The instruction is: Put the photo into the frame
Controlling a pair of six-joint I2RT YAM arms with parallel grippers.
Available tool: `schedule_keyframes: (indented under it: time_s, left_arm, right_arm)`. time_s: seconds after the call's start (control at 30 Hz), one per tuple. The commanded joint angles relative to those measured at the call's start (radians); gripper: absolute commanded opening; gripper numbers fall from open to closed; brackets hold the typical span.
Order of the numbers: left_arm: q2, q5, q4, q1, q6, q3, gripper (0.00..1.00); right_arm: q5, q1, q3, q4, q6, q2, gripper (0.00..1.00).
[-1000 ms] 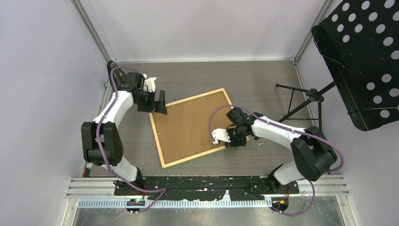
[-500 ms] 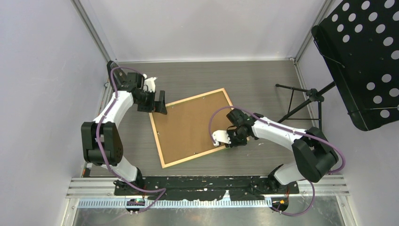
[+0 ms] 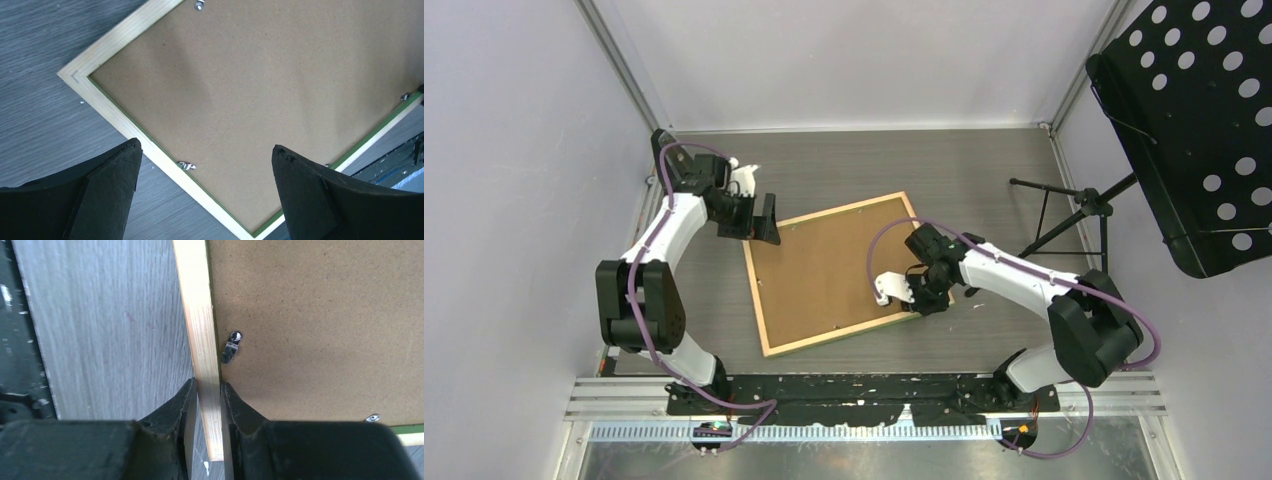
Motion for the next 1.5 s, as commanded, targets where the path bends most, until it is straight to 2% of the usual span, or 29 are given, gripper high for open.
schedule_keyframes:
  time_s: [0.0,0.33,0.53,0.73,0.97,1.23,1.33,1.47]
  left_arm:
    - [-0.072,0.054,-0.071,-0.021,0.093,0.054,1.0]
    - [-0.278,0.043,-0.217,-0.087,0.327,0.047,0.99]
    - [-0.422,-0.047,-0.256,-0.215,0.409,0.015,0.99]
    - [-0.562,-0.234,-0.136,-0.419,0.43,-0.146,1.0]
    - [-0.61,-0.399,0.019,-0.614,0.467,-0.263,0.99]
    - [-0.581,-0.562,0.163,-0.776,0.49,-0.374,0.99]
    - [-0.581,-0.608,0.28,-0.805,0.507,-0.442,0.99]
    - [-0.569,-0.651,0.353,-0.835,0.53,-0.489,1.0]
  right_arm:
    - [-0.123,-0.024,0.154,-0.133,0.086,-0.04,0.06]
    - [-0.181,-0.049,0.308,-0.147,0.257,0.058,0.05]
    - [-0.183,-0.049,0.345,-0.116,0.323,0.103,0.05]
    - [-0.204,-0.051,0.376,-0.114,0.359,0.117,0.05]
    - [-0.214,-0.051,0.417,-0.134,0.389,0.132,0.06]
    - [-0.229,-0.051,0.446,-0.152,0.407,0.145,0.05]
    - [-0.235,-0.051,0.461,-0.165,0.41,0.152,0.05]
    - [-0.238,-0.05,0.475,-0.176,0.413,0.157,0.06]
